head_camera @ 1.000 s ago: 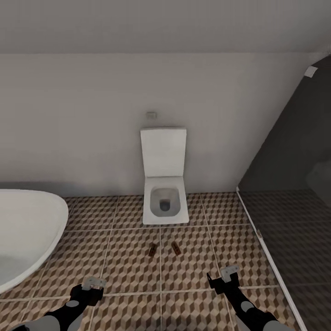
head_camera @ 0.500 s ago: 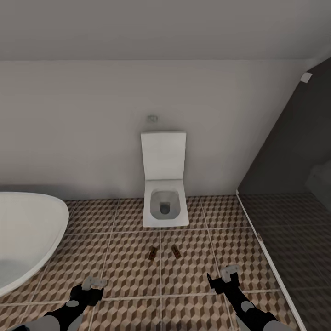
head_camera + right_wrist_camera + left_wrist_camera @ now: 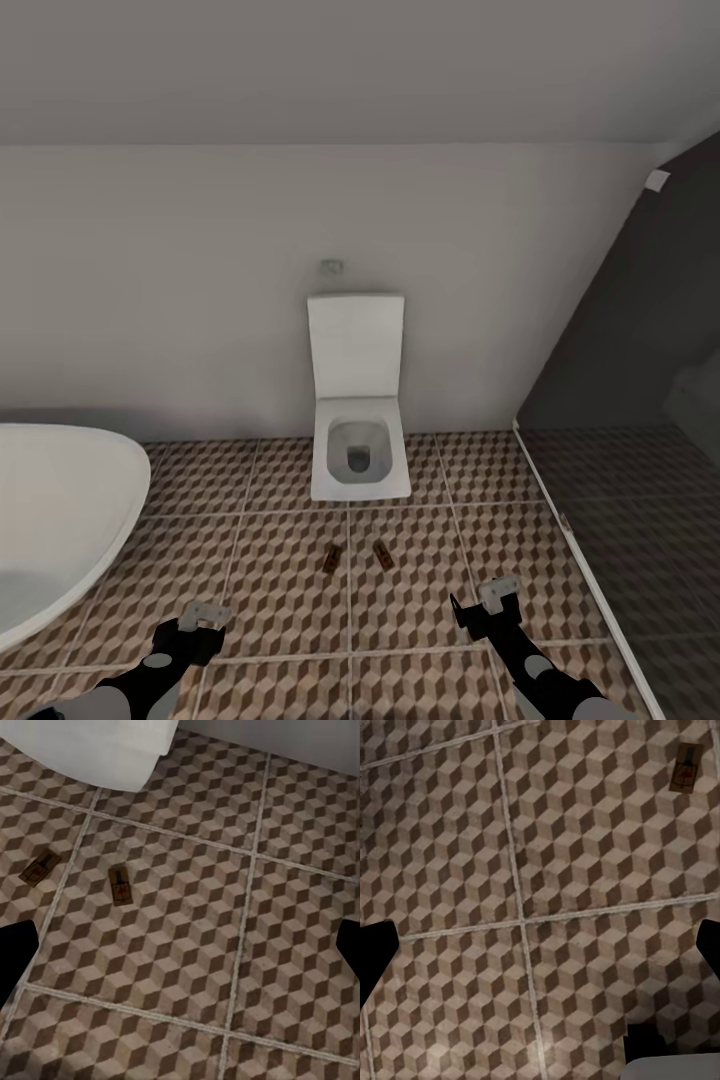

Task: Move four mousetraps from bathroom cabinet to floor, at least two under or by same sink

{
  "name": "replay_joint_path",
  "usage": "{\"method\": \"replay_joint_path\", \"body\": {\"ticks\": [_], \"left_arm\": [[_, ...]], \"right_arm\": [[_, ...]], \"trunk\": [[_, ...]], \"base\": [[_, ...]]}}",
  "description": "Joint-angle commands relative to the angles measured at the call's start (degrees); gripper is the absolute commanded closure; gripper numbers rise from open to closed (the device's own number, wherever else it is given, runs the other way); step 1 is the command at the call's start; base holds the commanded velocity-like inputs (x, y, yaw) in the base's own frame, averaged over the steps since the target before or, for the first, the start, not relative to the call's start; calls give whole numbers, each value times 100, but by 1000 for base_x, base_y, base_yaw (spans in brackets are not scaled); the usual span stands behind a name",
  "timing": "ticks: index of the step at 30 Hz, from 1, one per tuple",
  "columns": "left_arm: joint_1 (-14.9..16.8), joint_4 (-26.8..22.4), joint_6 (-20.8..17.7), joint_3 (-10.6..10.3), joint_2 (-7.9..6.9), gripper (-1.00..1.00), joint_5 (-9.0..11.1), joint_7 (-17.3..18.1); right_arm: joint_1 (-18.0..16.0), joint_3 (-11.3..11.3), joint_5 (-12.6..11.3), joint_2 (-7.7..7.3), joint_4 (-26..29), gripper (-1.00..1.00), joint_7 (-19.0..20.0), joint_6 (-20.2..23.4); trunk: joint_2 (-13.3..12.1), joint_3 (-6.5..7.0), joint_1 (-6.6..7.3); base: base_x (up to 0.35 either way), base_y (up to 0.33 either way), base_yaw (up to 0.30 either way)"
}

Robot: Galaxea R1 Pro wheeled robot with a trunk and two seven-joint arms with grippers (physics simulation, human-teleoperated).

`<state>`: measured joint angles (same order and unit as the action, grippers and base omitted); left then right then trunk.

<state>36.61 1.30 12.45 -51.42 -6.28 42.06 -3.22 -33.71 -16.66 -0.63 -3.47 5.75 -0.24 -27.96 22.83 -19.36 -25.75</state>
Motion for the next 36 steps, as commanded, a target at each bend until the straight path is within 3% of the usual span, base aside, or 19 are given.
{"method": "replay_joint_path", "body": {"ticks": [1, 36], "left_arm": [[4, 11, 21, -46, 3, -100, 16, -12], [4, 11, 21, -46, 3, -100, 20, -12]], "right_arm": [[-4, -20, -7, -2, -4, -100, -3, -17], [-4, -21, -8, 4, -12, -100, -3, -17]], "trunk": [[9, 1, -3], [9, 319, -3]], "base": [[0, 0, 0], [0, 0, 0]]}}
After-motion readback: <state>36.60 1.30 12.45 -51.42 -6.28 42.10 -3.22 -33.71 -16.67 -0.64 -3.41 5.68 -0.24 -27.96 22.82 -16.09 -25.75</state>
